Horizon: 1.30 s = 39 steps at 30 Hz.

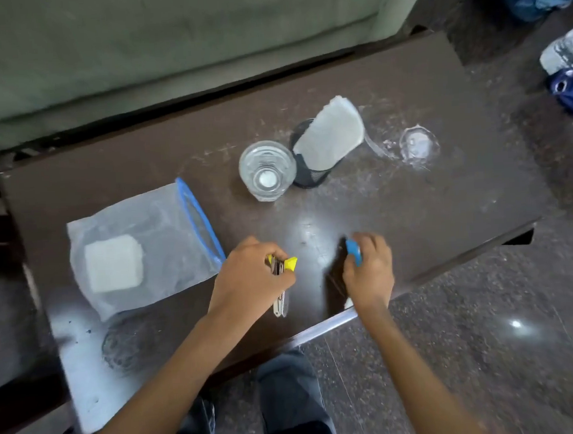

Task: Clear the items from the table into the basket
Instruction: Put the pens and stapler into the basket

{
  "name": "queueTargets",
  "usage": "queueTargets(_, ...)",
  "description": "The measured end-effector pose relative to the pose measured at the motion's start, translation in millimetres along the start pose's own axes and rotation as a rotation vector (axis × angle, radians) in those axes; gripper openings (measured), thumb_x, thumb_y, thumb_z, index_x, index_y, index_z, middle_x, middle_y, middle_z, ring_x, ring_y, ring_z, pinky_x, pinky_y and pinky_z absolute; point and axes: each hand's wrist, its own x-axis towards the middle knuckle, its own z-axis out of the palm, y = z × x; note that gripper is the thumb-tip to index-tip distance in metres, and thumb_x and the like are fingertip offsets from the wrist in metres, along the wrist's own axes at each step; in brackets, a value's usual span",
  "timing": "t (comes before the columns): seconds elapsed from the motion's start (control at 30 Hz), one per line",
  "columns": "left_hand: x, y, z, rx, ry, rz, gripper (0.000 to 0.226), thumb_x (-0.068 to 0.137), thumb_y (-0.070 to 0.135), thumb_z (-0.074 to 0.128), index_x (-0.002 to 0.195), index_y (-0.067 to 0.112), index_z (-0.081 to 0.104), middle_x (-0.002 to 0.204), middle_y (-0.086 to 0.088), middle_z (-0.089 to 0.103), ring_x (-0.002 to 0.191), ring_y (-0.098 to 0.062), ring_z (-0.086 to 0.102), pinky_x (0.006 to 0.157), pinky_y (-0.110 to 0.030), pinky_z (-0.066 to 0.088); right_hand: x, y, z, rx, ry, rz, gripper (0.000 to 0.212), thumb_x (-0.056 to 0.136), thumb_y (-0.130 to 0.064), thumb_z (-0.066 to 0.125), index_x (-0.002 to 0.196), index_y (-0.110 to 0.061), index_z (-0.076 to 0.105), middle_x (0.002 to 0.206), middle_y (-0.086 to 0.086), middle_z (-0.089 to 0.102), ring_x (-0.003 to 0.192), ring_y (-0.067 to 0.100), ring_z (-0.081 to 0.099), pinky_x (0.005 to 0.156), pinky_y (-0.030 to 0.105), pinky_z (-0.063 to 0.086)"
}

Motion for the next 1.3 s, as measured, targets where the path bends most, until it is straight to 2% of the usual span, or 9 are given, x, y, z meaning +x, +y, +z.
queueTargets(0.1, -23.6, -30.5, -28.5, -0.081, 0.057, -0.087, 0.009, 0.067, 0.031, 0.071, 0.066, 0.037, 0.064, 0.080, 0.009, 0.057, 0.073, -0.006, 0.058, 0.067, -0.015, 0.043, -51.8, -54.4, 0.8, 0.294, -0.102, 0.022, 0.039, 0.070, 0.011, 0.063, 0.107, -0.003, 0.062, 0.107, 0.010, 0.060, 0.098, 0.028, 0.057, 0.089, 0.036, 0.045)
queueTargets(0.2, -49.3, -58.1, -70.2, -0.137, 0.091, -0.132, 0.011, 0.066, 0.032, 0.072, 0.064, 0.038, 0.063, 0.083, 0.011, 0.060, 0.074, 0.000, 0.061, 0.066, -0.004, 0.040, -90.9, -116.8, -1.3, 0.514, -0.234, 0.127, 0.043, 0.070, 0.009, 0.066, 0.105, -0.016, 0.063, 0.103, -0.008, 0.057, 0.090, 0.012, 0.059, 0.076, 0.036, 0.055)
queueTargets(0.37, -96.0, -98.1, -163.5, -0.099, 0.181, -0.182, 0.007, 0.065, 0.036, 0.072, 0.067, 0.035, 0.066, 0.078, 0.012, 0.061, 0.067, 0.002, 0.062, 0.059, -0.005, 0.041, -126.7, -221.5, 6.4, 0.725, -0.404, -0.022, 0.043, 0.070, 0.012, 0.065, 0.092, -0.025, 0.064, 0.105, -0.004, 0.052, 0.090, 0.000, 0.056, 0.064, 0.010, 0.050)
queueTargets(0.6, -159.2, -159.0, -341.3, 0.121, 0.340, -0.251, 0.010, 0.062, 0.035, 0.072, 0.062, 0.028, 0.064, 0.064, 0.008, 0.062, 0.057, -0.002, 0.053, 0.053, -0.020, 0.038, -177.1, -364.9, 44.1, 0.833, -0.514, -0.215, 0.043, 0.070, 0.012, 0.066, 0.090, -0.026, 0.063, 0.106, -0.004, 0.053, 0.087, 0.009, 0.059, 0.064, 0.018, 0.052)
queueTargets(0.7, -162.0, -194.2, -399.9, 0.243, 0.338, -0.342, 0.012, 0.067, 0.032, 0.073, 0.062, 0.027, 0.063, 0.071, 0.002, 0.061, 0.069, -0.018, 0.056, 0.063, -0.025, 0.038, -204.1, -410.7, 62.3, 0.839, -0.525, -0.310, 0.041, 0.070, 0.010, 0.066, 0.092, -0.024, 0.063, 0.106, -0.001, 0.053, 0.090, 0.012, 0.058, 0.069, 0.014, 0.050)
queueTargets(0.93, -130.7, -282.2, -427.3, 0.519, 0.016, -0.515, 0.023, 0.072, 0.029, 0.069, 0.064, 0.013, 0.055, 0.064, -0.004, 0.055, 0.083, -0.028, 0.064, 0.073, -0.032, 0.048, -251.2, -460.7, 94.5, 0.838, -0.506, -0.349, 0.035, 0.074, 0.006, 0.065, 0.098, -0.021, 0.064, 0.107, -0.011, 0.050, 0.092, 0.010, 0.056, 0.070, 0.016, 0.052)
queueTargets(1.0, -123.7, -293.5, -409.7, 0.540, -0.064, -0.547, 0.023, 0.073, 0.027, 0.069, 0.082, 0.009, 0.058, 0.065, -0.004, 0.052, 0.079, -0.026, 0.061, 0.077, -0.033, 0.050, -256.3, -462.3, 99.6, 0.787, -0.472, -0.374, 0.034, 0.076, 0.005, 0.065, 0.101, -0.018, 0.064, 0.108, -0.010, 0.048, 0.096, 0.008, 0.054, 0.073, 0.024, 0.055)
queueTargets(1.23, -112.7, -312.7, -388.4, 0.493, -0.211, -0.673, 0.041, 0.079, 0.026, 0.067, 0.113, 0.005, 0.056, 0.106, -0.007, 0.065, 0.091, -0.028, 0.064, 0.091, -0.038, 0.052, -266.1, -462.0, 110.6, 0.727, -0.431, -0.431, 0.034, 0.077, 0.005, 0.064, 0.105, -0.014, 0.063, 0.110, -0.010, 0.045, 0.099, 0.017, 0.055, 0.076, 0.036, 0.056)
queueTargets(1.3, -112.7, -312.9, -386.3, 0.481, -0.235, -0.674, 0.038, 0.081, 0.025, 0.066, 0.112, 0.004, 0.058, 0.100, -0.005, 0.066, 0.085, -0.028, 0.064, 0.089, -0.036, 0.052, -264.7, -459.8, 113.3, 0.717, -0.426, -0.430, 0.034, 0.077, 0.006, 0.064, 0.105, -0.013, 0.063, 0.109, -0.008, 0.045, 0.099, 0.018, 0.056, 0.075, 0.036, 0.056)
